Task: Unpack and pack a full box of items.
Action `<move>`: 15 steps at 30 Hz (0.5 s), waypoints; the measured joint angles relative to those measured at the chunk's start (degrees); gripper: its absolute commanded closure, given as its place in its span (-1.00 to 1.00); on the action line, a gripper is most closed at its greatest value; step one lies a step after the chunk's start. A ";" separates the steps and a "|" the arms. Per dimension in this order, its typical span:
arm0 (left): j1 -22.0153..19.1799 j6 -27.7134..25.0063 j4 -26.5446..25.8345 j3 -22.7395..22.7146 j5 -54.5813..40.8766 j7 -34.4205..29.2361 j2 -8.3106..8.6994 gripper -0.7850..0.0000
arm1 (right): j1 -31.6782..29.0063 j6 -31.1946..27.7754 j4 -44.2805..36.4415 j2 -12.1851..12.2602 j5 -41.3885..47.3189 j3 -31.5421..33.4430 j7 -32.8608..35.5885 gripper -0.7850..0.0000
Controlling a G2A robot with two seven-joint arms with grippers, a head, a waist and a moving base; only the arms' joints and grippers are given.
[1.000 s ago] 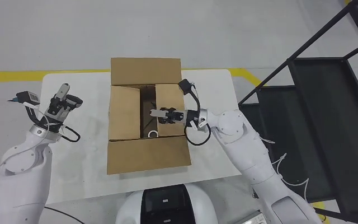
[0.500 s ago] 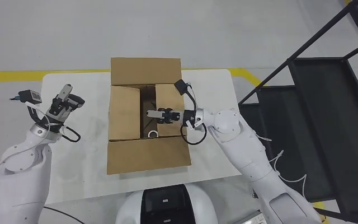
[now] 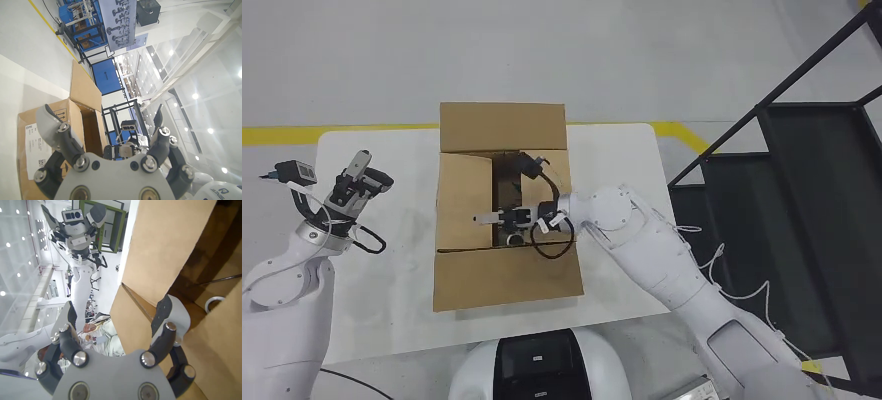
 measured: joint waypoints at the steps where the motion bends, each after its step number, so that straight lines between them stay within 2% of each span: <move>1: 0.00 0.00 0.00 0.00 0.00 0.00 0.00 -1.00 | 1.14 0.49 1.05 -0.44 -0.29 -1.35 -0.10 -1.00; 8: 0.00 0.00 0.00 0.00 0.00 0.00 0.00 -1.00 | 7.13 3.26 9.91 -3.40 -2.57 -8.79 -2.53 -1.00; 15: 0.00 0.00 0.00 0.00 0.00 0.00 0.00 -1.00 | 7.57 0.25 14.28 -5.18 0.85 -10.41 -5.27 -1.00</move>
